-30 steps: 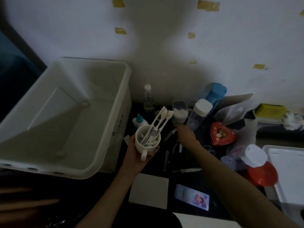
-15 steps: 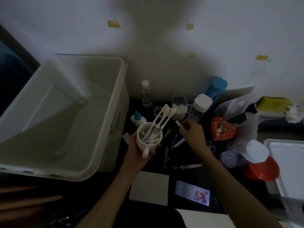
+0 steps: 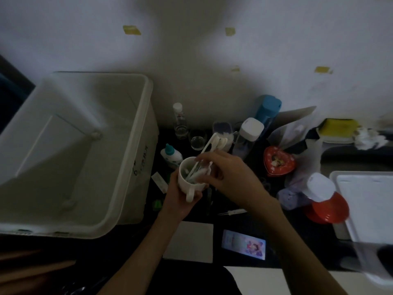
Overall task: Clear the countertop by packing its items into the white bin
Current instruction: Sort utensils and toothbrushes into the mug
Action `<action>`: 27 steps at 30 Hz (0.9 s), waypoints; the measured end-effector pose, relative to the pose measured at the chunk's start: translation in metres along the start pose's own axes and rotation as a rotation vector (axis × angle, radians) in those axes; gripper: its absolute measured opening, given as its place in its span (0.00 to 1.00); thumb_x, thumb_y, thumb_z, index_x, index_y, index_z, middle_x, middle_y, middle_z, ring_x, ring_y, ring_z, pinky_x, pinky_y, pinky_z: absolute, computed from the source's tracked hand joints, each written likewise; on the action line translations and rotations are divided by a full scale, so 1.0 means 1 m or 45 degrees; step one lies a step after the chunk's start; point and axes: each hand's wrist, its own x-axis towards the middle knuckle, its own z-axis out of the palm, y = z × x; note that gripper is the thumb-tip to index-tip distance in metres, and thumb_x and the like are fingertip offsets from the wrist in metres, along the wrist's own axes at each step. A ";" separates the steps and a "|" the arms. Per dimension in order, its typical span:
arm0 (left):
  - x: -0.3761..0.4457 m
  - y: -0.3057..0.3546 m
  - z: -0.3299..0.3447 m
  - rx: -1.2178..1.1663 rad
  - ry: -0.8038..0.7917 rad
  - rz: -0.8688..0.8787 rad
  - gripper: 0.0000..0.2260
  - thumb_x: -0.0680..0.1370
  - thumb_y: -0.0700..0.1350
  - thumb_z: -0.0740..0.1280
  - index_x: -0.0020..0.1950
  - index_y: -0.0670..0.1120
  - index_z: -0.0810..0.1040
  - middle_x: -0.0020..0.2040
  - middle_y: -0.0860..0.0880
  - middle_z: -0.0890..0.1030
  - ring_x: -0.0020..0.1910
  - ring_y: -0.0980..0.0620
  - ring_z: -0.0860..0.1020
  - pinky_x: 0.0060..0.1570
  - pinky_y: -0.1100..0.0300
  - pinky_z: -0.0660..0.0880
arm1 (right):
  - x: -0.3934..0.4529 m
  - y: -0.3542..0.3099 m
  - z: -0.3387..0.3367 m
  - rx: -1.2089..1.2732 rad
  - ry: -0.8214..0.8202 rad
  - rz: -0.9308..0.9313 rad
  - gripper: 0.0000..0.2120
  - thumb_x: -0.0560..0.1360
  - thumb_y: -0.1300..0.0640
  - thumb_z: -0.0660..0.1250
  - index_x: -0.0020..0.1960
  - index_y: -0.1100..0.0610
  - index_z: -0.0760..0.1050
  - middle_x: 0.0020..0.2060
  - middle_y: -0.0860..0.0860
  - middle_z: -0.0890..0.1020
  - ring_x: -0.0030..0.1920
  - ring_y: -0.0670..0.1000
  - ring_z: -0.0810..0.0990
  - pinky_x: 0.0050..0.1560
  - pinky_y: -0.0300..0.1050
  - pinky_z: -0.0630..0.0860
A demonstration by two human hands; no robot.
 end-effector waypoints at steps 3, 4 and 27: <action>0.000 0.000 0.002 0.017 0.020 -0.041 0.18 0.83 0.52 0.54 0.55 0.45 0.81 0.49 0.44 0.82 0.41 0.49 0.81 0.26 0.63 0.74 | -0.015 0.007 0.010 0.217 0.284 0.179 0.13 0.72 0.42 0.70 0.46 0.51 0.75 0.39 0.44 0.80 0.38 0.43 0.79 0.39 0.42 0.78; 0.002 0.000 0.000 -0.008 0.020 -0.032 0.18 0.82 0.53 0.55 0.56 0.45 0.80 0.49 0.44 0.82 0.41 0.48 0.81 0.27 0.62 0.75 | -0.022 0.013 0.014 0.271 0.323 0.289 0.15 0.71 0.41 0.72 0.47 0.51 0.74 0.39 0.44 0.80 0.37 0.44 0.79 0.38 0.41 0.78; -0.010 -0.010 -0.013 1.108 0.275 -0.355 0.15 0.82 0.49 0.58 0.51 0.41 0.80 0.42 0.46 0.83 0.35 0.52 0.80 0.32 0.63 0.75 | 0.052 0.083 0.093 0.395 0.195 0.497 0.27 0.61 0.43 0.80 0.56 0.47 0.75 0.50 0.43 0.82 0.50 0.40 0.79 0.48 0.36 0.75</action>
